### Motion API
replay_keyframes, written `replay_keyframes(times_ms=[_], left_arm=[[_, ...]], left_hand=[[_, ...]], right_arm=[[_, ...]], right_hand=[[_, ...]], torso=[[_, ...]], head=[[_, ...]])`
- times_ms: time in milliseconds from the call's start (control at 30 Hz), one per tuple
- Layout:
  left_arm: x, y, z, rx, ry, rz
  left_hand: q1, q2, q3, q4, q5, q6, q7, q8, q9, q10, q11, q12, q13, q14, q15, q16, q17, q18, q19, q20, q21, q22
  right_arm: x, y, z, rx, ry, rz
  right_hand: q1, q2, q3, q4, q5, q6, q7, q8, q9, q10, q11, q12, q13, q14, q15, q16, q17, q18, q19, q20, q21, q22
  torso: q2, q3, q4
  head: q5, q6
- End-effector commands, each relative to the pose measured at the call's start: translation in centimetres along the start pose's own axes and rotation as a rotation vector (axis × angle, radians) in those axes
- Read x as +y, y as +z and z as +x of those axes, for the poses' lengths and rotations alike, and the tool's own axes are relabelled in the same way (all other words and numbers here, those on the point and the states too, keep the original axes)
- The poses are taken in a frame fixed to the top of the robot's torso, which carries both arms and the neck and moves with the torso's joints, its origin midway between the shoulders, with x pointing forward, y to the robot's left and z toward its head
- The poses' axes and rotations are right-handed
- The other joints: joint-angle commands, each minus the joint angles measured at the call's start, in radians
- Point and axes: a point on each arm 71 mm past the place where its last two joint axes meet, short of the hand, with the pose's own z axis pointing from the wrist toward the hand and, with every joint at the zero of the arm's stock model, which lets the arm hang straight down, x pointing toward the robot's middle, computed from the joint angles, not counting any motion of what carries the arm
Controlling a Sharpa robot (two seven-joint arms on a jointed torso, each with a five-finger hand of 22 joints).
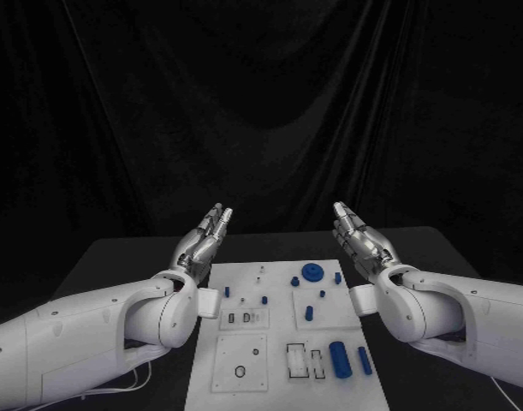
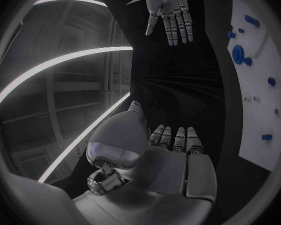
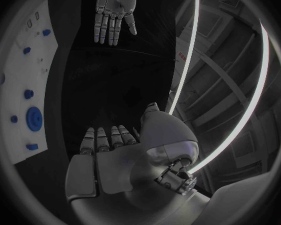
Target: Assemble the parts on the task board
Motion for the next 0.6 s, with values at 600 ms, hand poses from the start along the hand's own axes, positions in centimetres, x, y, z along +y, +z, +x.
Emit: replay_keyframes(times_ms=[600], left_arm=[[-1.0, 0.7, 0.4, 0.227, -0.258, 0.129]], left_hand=[[0.047, -0.016, -0.043, 0.010, -0.111, -0.001, -0.097, 0.003, 0.001, 0.002, -0.095, -0.007, -0.001, 0.001, -0.144, -0.004, -0.002, 0.025, 0.001, -0.050, -0.003, -0.001]], right_arm=[[-0.2, -0.4, -1.4, 0.138, 0.187, 0.090]], right_hand=[[0.012, -0.006, -0.010, -0.006, -0.006, -0.003, -0.008, -0.006, -0.001, 0.003, -0.006, -0.005, -0.001, 0.000, -0.160, -0.004, -0.002, 0.017, 0.000, -0.053, -0.006, -0.002]], torso=[[0.003, -0.0009, -0.0001]], head=[[0.003, -0.058]])
